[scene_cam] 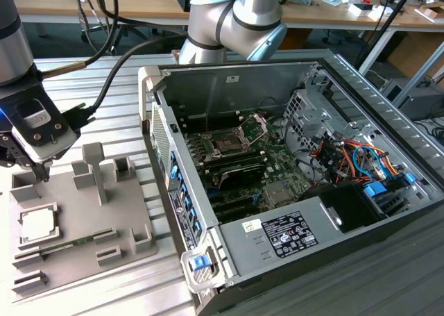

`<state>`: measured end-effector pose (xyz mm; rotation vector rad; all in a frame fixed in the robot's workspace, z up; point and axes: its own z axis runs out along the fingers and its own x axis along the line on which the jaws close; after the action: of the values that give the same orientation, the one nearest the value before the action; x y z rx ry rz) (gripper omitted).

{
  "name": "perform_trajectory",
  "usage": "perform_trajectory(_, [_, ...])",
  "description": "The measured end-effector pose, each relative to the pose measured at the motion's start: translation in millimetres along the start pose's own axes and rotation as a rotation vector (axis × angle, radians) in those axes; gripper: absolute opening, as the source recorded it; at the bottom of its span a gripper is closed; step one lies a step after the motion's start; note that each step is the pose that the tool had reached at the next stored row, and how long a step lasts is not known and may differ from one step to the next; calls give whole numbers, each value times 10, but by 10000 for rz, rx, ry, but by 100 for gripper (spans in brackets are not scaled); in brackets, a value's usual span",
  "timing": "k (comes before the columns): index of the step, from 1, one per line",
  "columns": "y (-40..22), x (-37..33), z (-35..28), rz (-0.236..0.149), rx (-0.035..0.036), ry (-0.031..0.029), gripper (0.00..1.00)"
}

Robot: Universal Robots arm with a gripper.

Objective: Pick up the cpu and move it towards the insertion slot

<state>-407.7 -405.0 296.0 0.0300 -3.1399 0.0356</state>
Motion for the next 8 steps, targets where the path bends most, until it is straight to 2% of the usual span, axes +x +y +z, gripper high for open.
perform_trajectory(8, [-3,9,10,0,3,1,11])
